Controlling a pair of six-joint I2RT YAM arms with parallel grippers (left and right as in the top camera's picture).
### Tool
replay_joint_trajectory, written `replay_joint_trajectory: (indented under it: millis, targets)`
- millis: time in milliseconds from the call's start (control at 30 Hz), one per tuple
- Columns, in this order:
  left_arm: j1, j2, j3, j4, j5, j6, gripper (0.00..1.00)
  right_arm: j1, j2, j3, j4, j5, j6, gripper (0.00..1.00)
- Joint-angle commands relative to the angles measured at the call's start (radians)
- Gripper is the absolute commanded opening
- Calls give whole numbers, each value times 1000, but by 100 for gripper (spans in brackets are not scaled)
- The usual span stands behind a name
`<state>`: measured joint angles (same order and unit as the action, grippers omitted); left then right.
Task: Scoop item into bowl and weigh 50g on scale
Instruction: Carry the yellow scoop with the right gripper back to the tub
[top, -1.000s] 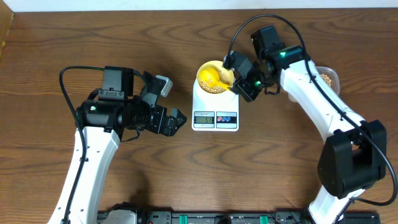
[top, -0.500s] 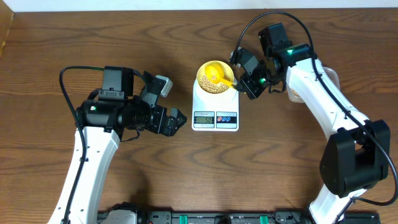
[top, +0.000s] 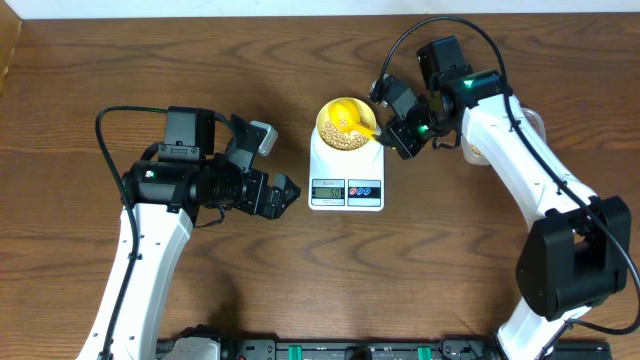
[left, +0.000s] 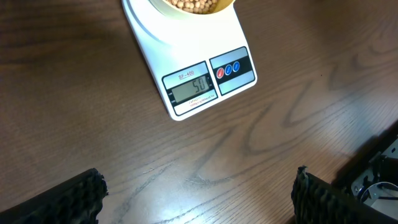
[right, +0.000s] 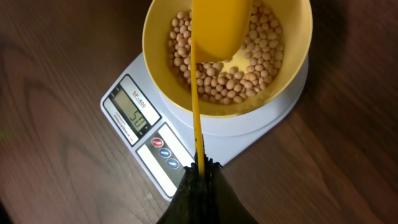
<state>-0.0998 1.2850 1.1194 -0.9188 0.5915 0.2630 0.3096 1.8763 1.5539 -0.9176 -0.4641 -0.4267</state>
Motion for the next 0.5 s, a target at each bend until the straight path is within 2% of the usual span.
replay_joint_trajectory:
  millis: [0, 467]
  targets:
    - [5, 3, -5, -3, -9, 6, 98, -27, -47, -3, -2, -26, 11, 1]
    - [5, 3, -5, -3, -9, 6, 98, -152, -155, -3, 8, -224, 76, 1]
